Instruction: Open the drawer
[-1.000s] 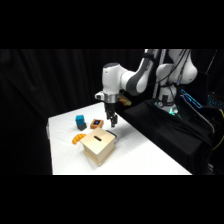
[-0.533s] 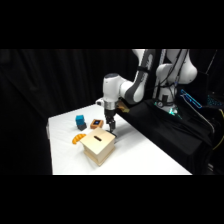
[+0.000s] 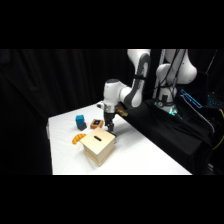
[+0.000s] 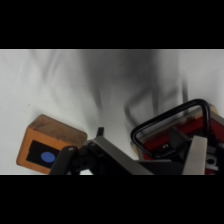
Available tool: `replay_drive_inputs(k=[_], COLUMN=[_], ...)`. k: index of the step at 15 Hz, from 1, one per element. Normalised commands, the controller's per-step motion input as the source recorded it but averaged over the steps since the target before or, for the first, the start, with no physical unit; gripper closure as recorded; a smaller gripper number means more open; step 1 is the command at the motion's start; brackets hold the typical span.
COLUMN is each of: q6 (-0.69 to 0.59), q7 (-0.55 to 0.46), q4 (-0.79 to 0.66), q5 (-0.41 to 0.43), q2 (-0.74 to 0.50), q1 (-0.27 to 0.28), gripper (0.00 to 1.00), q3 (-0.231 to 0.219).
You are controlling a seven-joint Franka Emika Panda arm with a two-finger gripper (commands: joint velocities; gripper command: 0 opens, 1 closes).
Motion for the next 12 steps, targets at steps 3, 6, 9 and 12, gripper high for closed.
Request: replay_drive_inputs(k=[3, 6, 9, 12], q6=[0.18, 0.17, 0.17, 0.15], q7=[-0.30, -0.27, -0.23, -0.18], q4=[0.05, 0.06, 0.08, 0.05], q5=[0.087, 0.082, 0.062, 0.038], q2=[0.12, 0.13, 0.15, 0.10], q1=[-0.141, -0.149, -0.112, -0.074], gripper=[0.00, 0.00, 0.00, 0.00], q3=[0.128, 0.139, 0.113, 0.069])
